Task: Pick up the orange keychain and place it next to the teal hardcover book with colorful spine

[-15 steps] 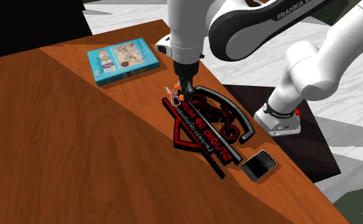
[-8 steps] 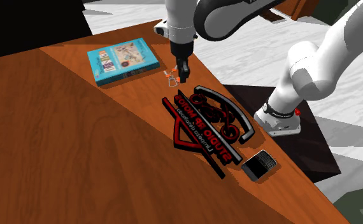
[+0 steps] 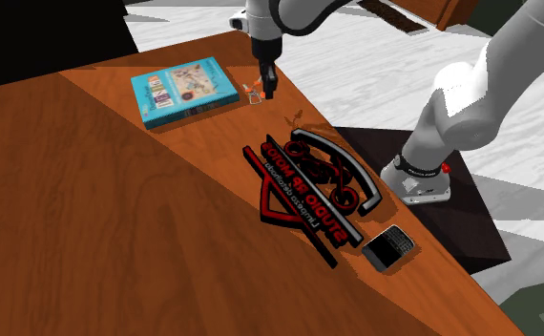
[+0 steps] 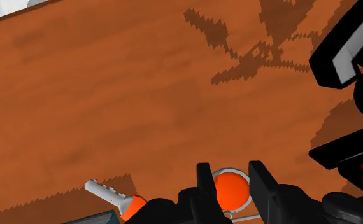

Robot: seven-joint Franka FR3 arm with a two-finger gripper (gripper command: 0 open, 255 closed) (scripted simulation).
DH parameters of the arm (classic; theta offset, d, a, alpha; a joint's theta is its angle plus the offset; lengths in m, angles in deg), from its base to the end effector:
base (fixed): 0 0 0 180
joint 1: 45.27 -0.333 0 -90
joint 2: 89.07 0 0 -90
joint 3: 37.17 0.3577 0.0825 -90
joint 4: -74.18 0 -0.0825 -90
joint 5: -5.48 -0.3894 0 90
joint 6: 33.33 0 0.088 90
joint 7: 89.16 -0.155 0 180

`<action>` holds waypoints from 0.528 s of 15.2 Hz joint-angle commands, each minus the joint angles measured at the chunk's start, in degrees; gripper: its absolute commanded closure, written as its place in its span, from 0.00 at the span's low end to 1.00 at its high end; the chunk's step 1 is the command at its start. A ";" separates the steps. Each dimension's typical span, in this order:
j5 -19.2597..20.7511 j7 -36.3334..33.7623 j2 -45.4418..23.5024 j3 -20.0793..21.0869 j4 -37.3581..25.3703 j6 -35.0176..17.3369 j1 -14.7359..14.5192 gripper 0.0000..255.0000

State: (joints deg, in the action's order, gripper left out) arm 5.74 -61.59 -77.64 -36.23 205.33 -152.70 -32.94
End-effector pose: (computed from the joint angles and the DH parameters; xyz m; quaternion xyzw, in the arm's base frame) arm 0.4667 -0.0943 0.4230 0.9899 0.1417 -0.0041 0.0024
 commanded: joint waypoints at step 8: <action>0.61 6.07 -6.13 -3.62 -3.76 -2.41 2.74 1.00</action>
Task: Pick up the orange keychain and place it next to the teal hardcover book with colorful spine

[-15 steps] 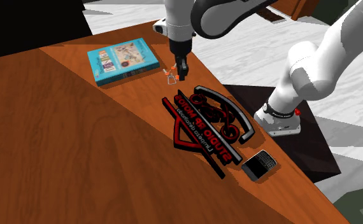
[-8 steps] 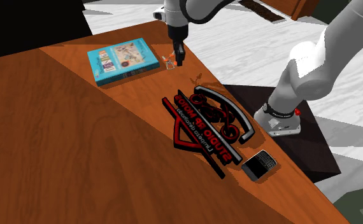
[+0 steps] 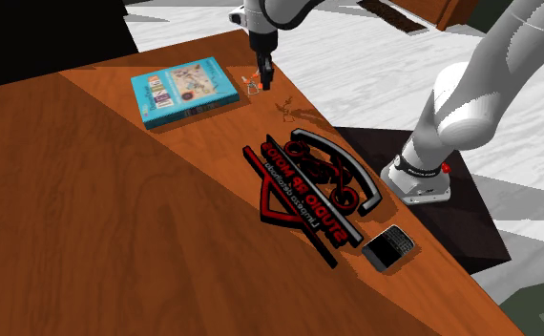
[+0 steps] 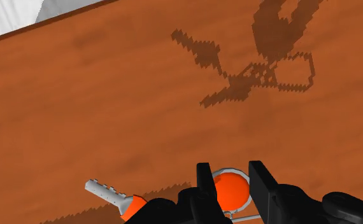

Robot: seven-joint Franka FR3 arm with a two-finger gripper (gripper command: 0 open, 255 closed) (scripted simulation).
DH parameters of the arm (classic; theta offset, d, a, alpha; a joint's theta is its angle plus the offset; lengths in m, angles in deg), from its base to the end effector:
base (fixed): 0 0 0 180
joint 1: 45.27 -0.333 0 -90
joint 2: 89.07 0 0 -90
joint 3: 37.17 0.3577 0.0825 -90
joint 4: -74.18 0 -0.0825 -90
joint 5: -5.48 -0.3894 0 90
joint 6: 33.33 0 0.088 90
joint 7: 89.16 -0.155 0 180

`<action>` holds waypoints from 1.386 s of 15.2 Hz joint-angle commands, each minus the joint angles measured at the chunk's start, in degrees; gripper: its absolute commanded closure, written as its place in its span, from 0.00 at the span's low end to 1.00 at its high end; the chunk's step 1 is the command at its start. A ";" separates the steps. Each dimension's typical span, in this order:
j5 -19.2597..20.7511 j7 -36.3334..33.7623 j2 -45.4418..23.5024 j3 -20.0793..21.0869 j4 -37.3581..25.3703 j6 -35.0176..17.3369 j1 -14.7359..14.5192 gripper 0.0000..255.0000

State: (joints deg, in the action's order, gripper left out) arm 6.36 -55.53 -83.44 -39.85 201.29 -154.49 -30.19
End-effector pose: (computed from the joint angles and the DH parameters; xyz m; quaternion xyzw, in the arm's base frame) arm 0.4846 -0.1569 0.4085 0.9898 0.1421 -0.0044 0.0026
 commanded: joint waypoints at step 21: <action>-0.21 0.11 -5.43 -0.05 5.03 -10.47 0.01 0.00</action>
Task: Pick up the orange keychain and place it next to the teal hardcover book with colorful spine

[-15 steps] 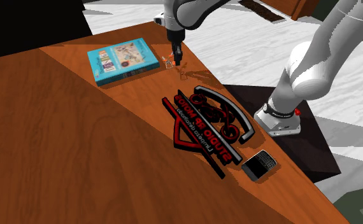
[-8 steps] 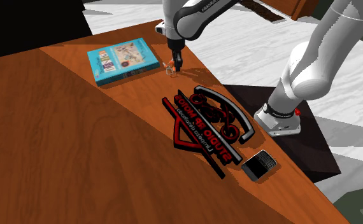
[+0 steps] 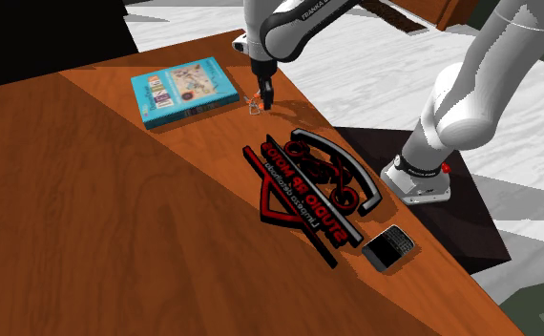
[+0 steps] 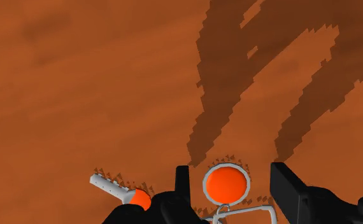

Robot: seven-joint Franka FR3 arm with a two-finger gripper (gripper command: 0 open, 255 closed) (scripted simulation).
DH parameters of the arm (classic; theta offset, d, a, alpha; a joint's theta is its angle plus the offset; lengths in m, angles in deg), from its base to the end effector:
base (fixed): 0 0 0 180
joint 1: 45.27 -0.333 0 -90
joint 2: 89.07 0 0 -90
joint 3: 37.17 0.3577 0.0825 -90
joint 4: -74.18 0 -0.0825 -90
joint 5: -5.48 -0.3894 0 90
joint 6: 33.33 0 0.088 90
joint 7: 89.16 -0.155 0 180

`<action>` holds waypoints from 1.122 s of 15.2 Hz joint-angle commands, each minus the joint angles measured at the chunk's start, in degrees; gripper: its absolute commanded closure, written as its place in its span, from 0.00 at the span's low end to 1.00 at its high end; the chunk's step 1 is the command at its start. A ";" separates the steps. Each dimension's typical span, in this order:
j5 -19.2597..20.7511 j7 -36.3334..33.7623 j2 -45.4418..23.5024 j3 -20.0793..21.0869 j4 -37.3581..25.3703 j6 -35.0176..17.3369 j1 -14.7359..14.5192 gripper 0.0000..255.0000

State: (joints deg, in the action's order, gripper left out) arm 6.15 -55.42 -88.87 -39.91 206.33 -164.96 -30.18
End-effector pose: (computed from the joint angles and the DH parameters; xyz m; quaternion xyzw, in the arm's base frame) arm 0.4883 -0.1578 0.3365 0.9898 0.1423 -0.0044 0.0026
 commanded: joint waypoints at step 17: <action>0.16 -0.13 3.94 0.06 -3.41 7.34 -0.04 0.00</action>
